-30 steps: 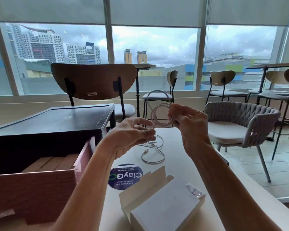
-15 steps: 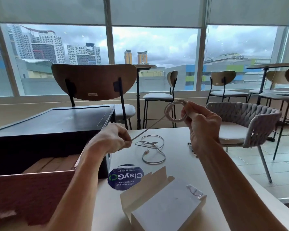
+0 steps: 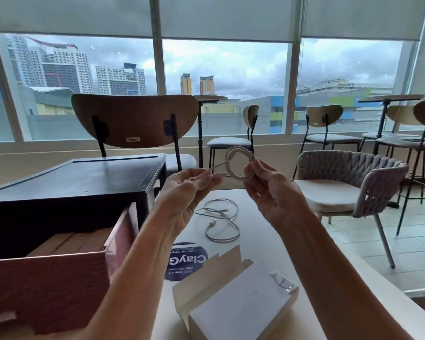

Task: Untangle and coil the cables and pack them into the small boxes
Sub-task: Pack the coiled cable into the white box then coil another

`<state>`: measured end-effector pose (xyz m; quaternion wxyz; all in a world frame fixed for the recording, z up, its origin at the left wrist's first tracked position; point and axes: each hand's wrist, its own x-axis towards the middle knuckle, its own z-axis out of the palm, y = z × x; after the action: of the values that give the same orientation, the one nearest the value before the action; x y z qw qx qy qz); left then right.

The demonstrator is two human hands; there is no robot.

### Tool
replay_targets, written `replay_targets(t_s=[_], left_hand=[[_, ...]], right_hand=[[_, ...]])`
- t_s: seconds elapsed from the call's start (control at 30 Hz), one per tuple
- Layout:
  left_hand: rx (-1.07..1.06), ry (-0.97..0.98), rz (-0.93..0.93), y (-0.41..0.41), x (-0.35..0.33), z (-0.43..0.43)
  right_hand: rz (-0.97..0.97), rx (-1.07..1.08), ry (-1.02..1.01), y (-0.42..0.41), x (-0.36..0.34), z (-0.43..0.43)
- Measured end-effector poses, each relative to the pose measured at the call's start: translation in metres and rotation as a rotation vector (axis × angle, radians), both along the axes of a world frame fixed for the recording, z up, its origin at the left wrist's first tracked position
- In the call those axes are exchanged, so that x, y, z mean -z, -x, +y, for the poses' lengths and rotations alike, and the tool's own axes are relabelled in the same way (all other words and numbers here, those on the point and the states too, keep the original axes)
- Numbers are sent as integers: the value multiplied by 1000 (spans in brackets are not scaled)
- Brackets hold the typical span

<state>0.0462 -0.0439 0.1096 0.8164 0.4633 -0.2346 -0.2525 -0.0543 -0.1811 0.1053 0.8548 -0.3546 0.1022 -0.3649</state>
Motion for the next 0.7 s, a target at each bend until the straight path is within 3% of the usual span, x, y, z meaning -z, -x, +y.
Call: replay_targets(t_s=[0.13, 0.47, 0.7], left_hand=[[59, 64, -7, 6, 1, -3], [223, -76, -406, 4, 2, 5], [92, -28, -439, 4, -1, -1]], right_hand=[[10, -53, 20, -6, 4, 7], [-31, -58, 30, -12, 8, 7], [-6, -52, 55, -18, 14, 11]])
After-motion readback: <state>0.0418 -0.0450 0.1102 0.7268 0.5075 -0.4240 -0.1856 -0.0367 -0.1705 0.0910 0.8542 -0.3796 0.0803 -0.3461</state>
